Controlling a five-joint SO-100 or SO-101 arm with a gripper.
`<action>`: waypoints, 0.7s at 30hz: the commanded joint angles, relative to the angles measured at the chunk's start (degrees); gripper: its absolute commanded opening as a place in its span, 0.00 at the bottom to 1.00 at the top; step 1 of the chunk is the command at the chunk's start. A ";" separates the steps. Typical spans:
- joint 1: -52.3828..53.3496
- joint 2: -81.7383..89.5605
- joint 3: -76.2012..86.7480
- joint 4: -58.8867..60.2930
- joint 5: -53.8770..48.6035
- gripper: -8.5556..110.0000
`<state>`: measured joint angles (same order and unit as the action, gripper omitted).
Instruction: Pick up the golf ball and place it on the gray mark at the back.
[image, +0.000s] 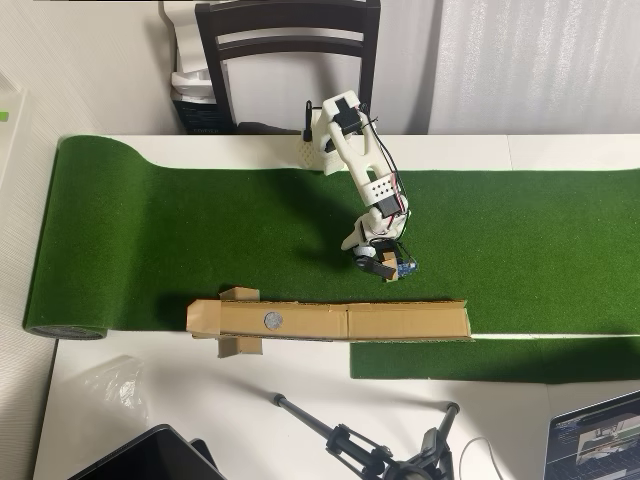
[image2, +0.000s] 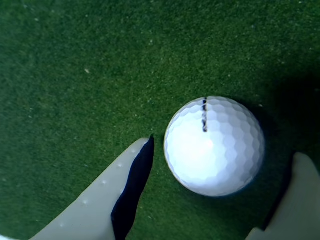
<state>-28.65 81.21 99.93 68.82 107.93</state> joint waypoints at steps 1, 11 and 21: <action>-0.18 1.14 -2.37 -0.88 0.62 0.44; -0.18 -3.34 -3.69 -0.97 0.79 0.44; -0.26 -0.35 -5.89 -0.97 0.70 0.44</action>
<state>-28.65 76.64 98.79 68.82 107.93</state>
